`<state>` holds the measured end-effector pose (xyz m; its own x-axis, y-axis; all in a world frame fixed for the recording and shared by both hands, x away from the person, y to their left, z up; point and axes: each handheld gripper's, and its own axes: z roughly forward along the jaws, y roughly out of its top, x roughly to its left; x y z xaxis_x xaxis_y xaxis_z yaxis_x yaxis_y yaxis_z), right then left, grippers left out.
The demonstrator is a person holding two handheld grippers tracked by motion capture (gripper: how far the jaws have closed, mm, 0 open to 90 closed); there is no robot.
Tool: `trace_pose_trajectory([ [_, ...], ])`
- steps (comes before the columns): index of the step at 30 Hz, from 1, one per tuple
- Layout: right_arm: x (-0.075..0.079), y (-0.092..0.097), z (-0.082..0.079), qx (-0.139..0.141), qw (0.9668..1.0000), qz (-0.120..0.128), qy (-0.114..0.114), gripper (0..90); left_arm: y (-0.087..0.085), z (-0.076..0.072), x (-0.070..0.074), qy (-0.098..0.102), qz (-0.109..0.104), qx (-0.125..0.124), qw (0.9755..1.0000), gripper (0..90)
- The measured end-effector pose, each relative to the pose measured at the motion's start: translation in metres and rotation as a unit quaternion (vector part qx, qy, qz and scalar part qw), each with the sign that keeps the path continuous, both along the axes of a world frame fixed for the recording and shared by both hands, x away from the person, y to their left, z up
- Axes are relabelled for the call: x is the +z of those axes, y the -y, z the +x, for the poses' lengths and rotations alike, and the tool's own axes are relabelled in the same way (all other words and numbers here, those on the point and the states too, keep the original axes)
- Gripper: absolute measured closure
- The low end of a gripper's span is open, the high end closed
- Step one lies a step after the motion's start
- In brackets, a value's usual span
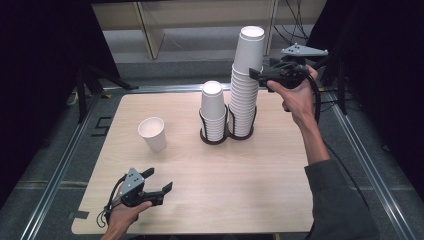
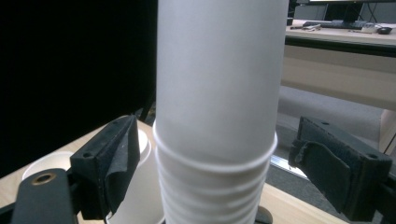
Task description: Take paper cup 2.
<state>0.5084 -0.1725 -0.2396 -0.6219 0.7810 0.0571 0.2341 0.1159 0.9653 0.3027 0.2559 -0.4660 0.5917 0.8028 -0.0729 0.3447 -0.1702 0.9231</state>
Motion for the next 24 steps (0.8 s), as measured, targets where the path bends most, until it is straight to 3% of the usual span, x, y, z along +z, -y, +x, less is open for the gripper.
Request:
trace_pose_trajectory([
  [5, 0.007, -0.009, 0.012, 0.001, 1.0000, -0.008, 0.004, 15.3, 0.000, 0.000, 0.000, -0.001, 0.000, -0.002, 1.0000, 14.1],
  [8, 0.008, -0.015, 0.019, 0.005, 1.0000, 0.005, -0.005, 15.3, 0.001, -0.001, 0.000, 0.000, -0.003, -0.002, 1.0000, 14.1],
  [12, 0.007, -0.019, 0.028, 0.006, 1.0000, 0.003, 0.004, 15.1, 0.001, -0.001, 0.001, 0.001, 0.000, -0.002, 1.0000, 14.1],
  [16, 0.006, -0.021, 0.035, 0.014, 0.9998, 0.014, -0.008, 13.6, 0.001, -0.001, 0.000, 0.001, -0.002, -0.006, 1.0000, 14.1],
  [18, 0.006, -0.022, 0.038, 0.018, 0.9997, 0.016, -0.001, 13.1, 0.002, -0.001, 0.001, -0.001, 0.001, -0.005, 1.0000, 14.1],
  [20, 0.007, -0.024, 0.040, 0.021, 0.9997, 0.009, -0.007, 12.8, 0.002, -0.001, 0.001, -0.001, 0.002, -0.006, 1.0000, 14.1],
  [24, 0.008, -0.027, 0.045, 0.024, 0.9995, 0.017, -0.009, 12.0, 0.002, -0.001, 0.001, -0.001, 0.003, -0.007, 1.0000, 14.1],
])
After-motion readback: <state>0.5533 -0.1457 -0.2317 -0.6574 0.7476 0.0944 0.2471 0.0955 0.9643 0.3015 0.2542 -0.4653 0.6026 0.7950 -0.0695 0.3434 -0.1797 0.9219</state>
